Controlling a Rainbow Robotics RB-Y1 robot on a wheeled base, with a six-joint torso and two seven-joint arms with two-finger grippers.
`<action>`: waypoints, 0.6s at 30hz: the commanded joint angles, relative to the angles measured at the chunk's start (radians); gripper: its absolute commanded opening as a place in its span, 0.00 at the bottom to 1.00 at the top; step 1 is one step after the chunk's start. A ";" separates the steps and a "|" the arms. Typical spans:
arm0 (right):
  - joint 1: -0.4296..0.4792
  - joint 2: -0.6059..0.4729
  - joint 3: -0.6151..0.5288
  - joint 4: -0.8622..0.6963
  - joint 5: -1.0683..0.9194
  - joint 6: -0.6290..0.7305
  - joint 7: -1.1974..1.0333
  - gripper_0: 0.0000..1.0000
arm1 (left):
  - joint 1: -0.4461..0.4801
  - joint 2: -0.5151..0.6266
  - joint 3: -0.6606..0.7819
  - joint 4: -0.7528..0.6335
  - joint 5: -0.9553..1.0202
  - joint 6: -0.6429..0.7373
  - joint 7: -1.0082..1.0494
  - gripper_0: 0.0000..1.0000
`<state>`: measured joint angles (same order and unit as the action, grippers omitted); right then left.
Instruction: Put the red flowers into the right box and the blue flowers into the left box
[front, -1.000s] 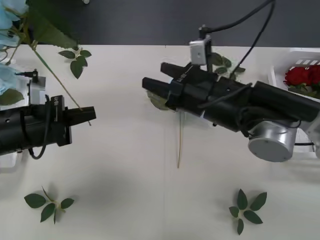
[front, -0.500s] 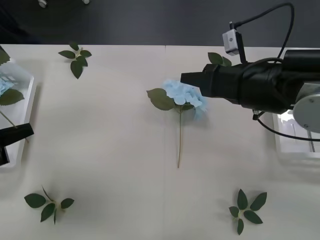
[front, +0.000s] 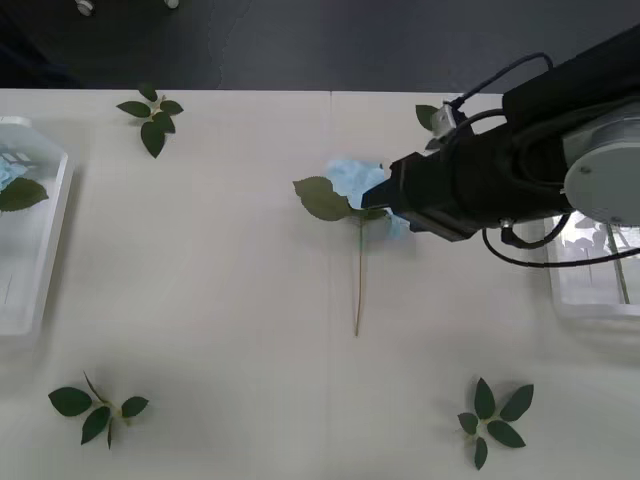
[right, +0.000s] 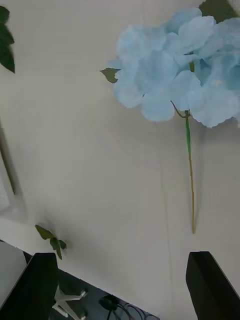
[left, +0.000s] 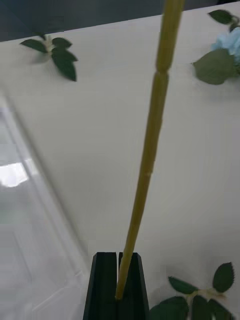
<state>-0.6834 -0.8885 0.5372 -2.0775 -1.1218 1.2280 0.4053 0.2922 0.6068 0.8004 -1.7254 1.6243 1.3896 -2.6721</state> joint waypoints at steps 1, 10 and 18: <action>-0.067 0.039 0.110 -0.036 0.132 0.004 -0.220 0.75 | 0.058 0.019 0.057 -0.033 -0.043 -0.031 0.121 0.00; -0.073 0.051 0.264 -0.018 0.329 0.002 -0.238 1.00 | 0.133 0.019 0.074 -0.033 -0.164 -0.268 0.285 0.00; -0.071 0.079 0.329 0.050 0.398 0.002 -0.240 1.00 | 0.081 0.027 0.074 -0.033 -0.356 -0.311 0.486 0.00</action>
<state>-0.7470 -0.8393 0.8641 -2.0458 -0.7470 1.2339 0.1505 0.4017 0.6067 0.8646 -1.7294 1.3197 1.0849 -2.2676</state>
